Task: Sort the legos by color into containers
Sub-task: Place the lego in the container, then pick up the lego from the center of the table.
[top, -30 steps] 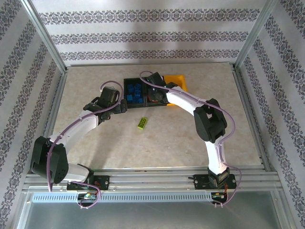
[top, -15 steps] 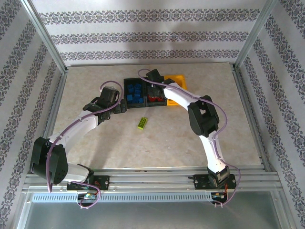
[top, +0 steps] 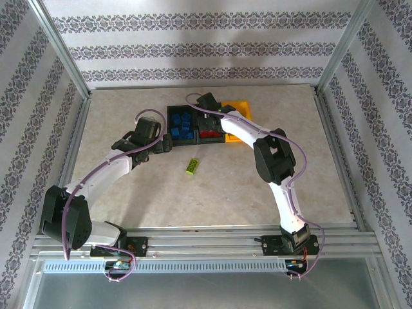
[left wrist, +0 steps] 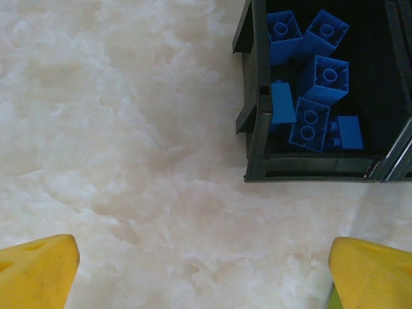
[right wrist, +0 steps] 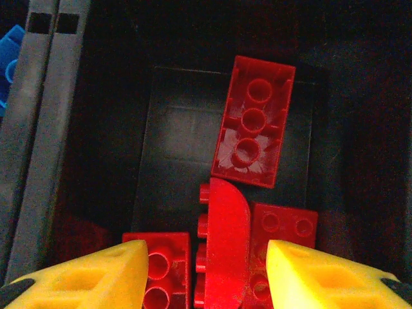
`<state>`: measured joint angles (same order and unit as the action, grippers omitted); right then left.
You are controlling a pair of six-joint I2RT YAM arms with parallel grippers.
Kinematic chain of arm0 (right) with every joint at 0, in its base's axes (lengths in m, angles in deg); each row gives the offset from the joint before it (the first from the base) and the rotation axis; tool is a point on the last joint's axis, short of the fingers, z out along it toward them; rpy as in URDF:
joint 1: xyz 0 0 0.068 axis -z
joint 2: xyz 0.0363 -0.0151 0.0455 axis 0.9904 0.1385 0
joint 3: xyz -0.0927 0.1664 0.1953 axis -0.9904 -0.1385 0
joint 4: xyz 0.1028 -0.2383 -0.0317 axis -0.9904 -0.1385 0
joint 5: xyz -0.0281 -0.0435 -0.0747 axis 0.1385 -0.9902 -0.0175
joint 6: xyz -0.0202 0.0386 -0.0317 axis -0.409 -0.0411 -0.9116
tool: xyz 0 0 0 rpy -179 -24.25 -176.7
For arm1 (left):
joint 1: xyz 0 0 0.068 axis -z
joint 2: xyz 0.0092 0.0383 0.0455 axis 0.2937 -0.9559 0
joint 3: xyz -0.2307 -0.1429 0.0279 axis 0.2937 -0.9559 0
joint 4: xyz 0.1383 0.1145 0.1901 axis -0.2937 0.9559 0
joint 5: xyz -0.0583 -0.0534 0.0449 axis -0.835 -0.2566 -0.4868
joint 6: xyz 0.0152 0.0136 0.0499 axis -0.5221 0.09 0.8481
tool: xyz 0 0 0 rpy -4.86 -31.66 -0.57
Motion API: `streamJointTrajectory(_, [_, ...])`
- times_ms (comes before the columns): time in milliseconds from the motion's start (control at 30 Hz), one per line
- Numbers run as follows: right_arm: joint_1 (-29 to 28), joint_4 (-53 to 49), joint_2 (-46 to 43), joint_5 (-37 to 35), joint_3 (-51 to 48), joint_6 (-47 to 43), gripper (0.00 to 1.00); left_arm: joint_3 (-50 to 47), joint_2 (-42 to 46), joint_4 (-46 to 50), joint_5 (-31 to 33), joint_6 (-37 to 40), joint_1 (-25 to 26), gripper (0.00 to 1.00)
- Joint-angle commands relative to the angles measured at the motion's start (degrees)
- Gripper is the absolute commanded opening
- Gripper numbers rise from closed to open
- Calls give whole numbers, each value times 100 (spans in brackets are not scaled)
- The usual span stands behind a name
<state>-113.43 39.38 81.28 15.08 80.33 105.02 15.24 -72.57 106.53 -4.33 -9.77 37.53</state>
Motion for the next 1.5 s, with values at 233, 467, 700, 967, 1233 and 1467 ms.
streamJointTrajectory(233, [-297,-180,-1230,-118,-512,116,64,-139,237,-249,-16,-79,-94,100])
streamJointTrajectory(467, [-567,-223,-1921,-182,-1419,672,68,-206,263,-303,-3,-129,-94,100])
streamJointTrajectory(700, [-1010,-232,-2583,-169,-2616,1582,82,-473,538,-541,221,-202,-116,100])
streamJointTrajectory(967, [-1632,-293,-2403,-41,-2935,2186,91,-571,555,-561,226,-275,-151,100])
streamJointTrajectory(1233, [-1860,-163,-1619,367,-2351,2259,85,-578,566,-576,161,-268,-160,100])
streamJointTrajectory(1467, [-1853,-132,-1234,452,-2090,2251,81,-627,594,-541,192,-258,-191,100])
